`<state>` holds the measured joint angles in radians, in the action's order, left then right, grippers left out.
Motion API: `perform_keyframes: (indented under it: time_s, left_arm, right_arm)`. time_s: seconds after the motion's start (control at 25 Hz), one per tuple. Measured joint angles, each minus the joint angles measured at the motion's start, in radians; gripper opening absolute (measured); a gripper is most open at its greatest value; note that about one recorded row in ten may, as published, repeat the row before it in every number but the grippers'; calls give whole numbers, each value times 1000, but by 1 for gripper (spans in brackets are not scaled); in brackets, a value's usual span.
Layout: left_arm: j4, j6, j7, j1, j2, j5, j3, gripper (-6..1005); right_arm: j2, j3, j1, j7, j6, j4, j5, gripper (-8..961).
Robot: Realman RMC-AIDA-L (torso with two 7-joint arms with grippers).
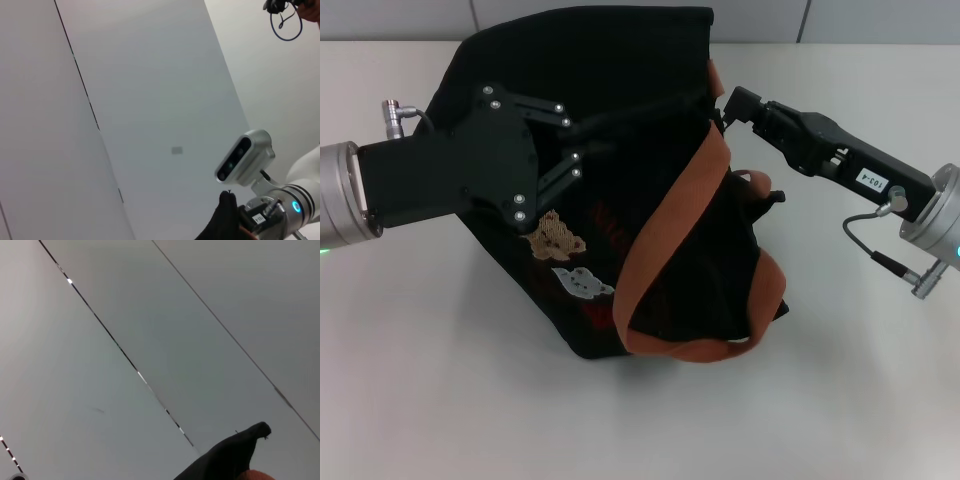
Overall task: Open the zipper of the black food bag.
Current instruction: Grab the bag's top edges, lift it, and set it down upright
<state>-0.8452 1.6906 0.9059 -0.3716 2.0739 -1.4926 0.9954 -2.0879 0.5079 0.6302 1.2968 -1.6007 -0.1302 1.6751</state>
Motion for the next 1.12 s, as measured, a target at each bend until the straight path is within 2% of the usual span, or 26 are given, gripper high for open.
perform_keyframes:
  time_s: [1.12]
  left_arm:
    - [0,28,-1,46,-5,80,-11,94]
  right_arm:
    - [-1,12,-32,-25,34,16,5,2]
